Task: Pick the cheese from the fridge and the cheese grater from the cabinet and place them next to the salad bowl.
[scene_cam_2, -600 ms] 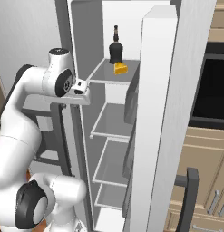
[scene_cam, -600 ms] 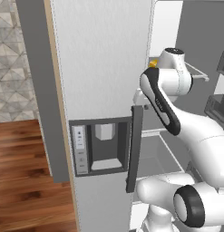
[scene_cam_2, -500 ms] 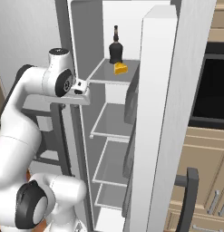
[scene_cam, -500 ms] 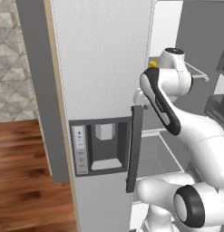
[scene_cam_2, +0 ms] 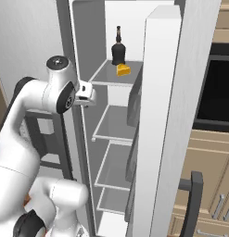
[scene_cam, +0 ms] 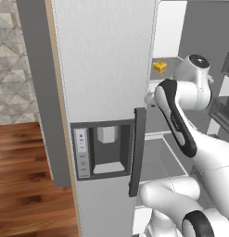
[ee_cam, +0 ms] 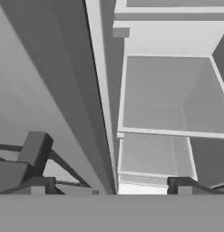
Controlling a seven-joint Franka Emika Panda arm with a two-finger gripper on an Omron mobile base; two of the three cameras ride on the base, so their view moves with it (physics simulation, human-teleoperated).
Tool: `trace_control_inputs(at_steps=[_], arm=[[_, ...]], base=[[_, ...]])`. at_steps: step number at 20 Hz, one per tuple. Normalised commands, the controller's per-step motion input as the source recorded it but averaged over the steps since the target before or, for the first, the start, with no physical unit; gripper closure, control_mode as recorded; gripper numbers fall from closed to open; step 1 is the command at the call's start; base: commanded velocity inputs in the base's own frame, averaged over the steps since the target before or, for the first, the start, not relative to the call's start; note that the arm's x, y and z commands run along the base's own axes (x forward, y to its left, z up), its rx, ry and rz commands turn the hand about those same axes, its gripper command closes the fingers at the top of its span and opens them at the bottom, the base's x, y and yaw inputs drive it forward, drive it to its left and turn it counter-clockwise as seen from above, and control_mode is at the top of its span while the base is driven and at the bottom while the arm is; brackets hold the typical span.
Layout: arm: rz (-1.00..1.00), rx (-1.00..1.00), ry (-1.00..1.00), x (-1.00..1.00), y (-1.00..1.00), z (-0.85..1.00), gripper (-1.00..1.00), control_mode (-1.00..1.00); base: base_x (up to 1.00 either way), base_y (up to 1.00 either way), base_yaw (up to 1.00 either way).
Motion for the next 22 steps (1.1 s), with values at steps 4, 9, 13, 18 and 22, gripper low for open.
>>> trace_control_inputs(at_steps=[4, 9, 13, 18, 22], arm=[[-0.04, -0.02, -0.4, -0.01, -0.26, 0.17, -1.0, -1.0], [-0.12, 0.0, -0.25, 0.05, -0.24, 0.2, -1.0, -1.0], [-0.14, 0.0, -0.03, 0.18, -0.22, 0.29, -1.0, -1.0], [-0.09, 0.0, 0.09, 0.36, -0.17, 0.26, -1.0, -1.0], [-0.02, 0.01, 0.12, 0.4, -0.16, 0.27, -1.0, -1.0]], base=[[0.0, 0.0, 0.0], [0.0, 0.0, 0.0], [0.0, 0.0, 0.0], [0.0, 0.0, 0.0], [0.0, 0.0, 0.0]])
